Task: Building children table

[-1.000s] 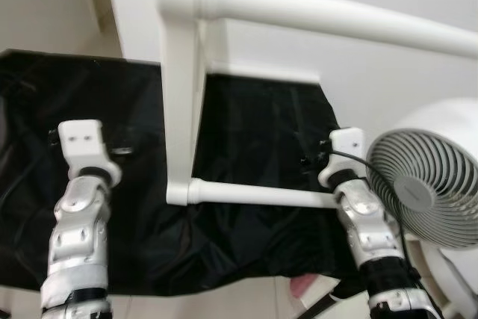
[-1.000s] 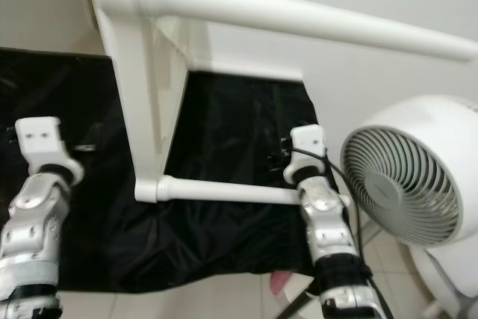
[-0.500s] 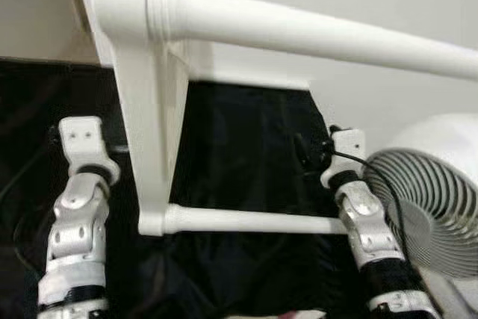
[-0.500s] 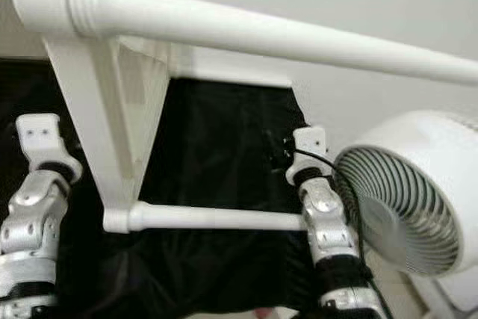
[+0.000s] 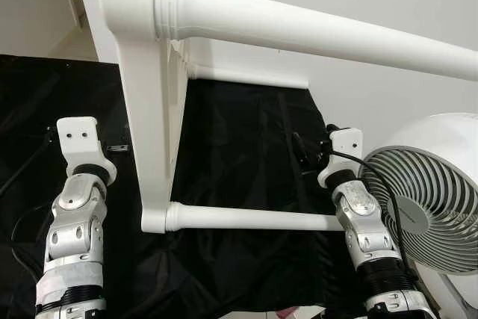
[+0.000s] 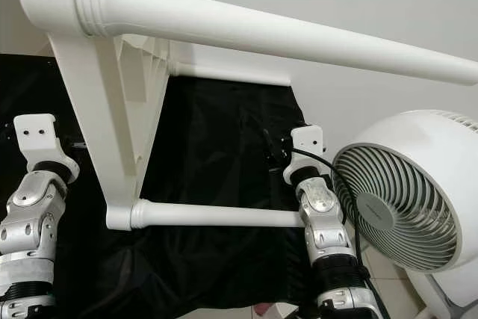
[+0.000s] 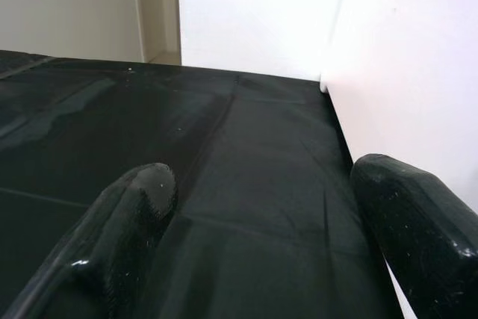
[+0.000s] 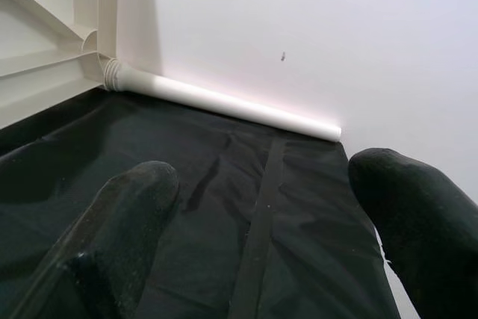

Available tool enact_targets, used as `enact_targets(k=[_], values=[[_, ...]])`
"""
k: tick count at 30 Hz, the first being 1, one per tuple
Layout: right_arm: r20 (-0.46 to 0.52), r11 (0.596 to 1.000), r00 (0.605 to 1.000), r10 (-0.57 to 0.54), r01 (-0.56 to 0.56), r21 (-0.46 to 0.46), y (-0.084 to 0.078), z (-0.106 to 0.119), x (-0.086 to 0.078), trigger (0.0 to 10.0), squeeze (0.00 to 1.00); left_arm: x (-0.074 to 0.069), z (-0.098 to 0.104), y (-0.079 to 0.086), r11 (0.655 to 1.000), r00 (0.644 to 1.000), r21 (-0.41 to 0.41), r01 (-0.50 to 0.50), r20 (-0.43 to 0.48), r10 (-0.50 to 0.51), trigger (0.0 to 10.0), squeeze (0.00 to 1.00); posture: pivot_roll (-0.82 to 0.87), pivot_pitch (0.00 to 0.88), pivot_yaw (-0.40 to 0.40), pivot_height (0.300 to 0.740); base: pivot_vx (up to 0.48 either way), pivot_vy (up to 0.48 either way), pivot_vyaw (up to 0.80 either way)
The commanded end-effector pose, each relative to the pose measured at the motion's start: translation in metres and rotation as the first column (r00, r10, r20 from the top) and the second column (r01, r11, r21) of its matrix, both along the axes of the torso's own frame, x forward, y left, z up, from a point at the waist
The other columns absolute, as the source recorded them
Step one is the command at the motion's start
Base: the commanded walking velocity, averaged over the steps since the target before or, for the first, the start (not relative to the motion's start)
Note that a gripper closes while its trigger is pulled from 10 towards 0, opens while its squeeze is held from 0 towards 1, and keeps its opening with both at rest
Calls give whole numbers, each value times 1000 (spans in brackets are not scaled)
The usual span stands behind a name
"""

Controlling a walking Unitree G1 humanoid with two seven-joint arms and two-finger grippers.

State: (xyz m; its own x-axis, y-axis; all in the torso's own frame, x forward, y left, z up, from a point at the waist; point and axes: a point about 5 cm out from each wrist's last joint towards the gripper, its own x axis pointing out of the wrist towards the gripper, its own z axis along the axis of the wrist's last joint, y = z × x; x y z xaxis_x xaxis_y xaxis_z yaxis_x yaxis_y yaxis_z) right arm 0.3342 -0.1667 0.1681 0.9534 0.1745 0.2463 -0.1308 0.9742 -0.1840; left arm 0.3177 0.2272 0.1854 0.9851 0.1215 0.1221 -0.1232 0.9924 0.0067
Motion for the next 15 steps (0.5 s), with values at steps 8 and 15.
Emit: enact_targets(k=[8,15], values=[[4,1000,1000,-20,20,10,-4,0,-1,10000,0,1,-4,-1,1000,999,-2,-21,-25,20,10000,0,75,64,-64,740,0,372,0],[4,1000,1000,-17,17,11,-3,-1,-1,10000,0,1,-3,-2,1000,1000,2,-16,-22,16,10000,0,78,58,-64,740,0,456,0]])
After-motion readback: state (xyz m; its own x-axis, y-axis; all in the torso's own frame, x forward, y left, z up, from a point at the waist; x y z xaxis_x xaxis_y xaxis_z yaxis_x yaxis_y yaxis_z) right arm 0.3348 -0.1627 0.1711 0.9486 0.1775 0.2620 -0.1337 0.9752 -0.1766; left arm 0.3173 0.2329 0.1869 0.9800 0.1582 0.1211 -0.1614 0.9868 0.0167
